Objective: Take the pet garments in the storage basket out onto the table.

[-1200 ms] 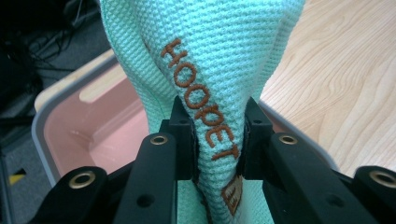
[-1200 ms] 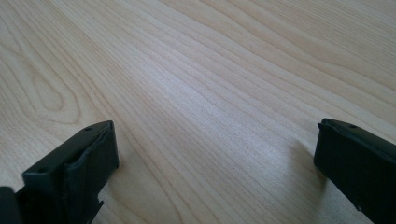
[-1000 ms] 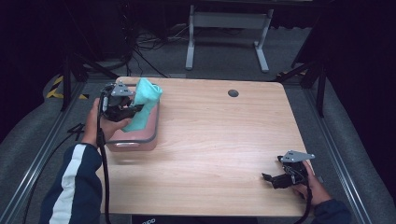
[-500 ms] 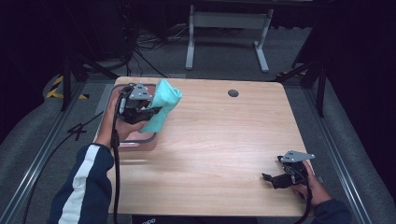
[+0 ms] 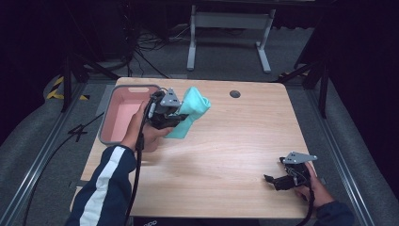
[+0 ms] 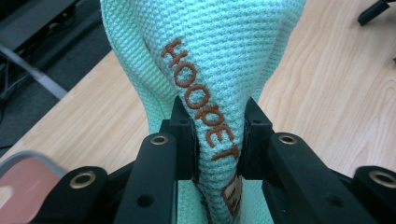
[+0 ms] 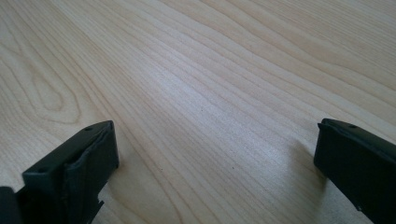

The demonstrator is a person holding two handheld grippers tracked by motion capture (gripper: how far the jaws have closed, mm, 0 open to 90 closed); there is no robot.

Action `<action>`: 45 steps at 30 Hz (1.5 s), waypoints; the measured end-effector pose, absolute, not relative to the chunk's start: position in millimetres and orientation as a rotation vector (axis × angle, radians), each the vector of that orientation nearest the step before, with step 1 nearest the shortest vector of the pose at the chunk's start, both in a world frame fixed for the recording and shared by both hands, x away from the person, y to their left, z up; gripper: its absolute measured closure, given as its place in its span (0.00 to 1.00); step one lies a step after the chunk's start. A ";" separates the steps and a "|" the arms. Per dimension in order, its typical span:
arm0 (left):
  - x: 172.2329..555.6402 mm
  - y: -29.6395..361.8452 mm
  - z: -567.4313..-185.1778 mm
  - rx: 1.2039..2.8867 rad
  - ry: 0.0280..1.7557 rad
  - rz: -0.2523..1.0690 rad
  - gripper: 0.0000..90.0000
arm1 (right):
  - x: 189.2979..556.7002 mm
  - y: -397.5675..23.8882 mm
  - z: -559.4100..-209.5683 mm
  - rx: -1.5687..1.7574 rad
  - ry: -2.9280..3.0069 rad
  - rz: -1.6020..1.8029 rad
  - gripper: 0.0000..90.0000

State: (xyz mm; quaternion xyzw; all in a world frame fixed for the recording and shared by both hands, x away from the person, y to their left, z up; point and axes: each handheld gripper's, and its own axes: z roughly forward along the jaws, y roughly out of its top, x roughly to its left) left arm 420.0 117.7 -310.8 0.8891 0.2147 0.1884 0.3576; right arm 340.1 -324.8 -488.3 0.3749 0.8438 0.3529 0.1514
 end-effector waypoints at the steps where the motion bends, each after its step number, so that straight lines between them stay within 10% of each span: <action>1: 420.4 114.9 -311.9 2.299 0.548 0.481 0.81 | 340.1 -324.8 -488.2 1.076 2.422 1.013 0.00; 45: 421.4 27.1 -422.3 2.541 0.441 0.255 0.65 | 340.0 -324.9 -488.2 1.077 2.422 1.014 0.00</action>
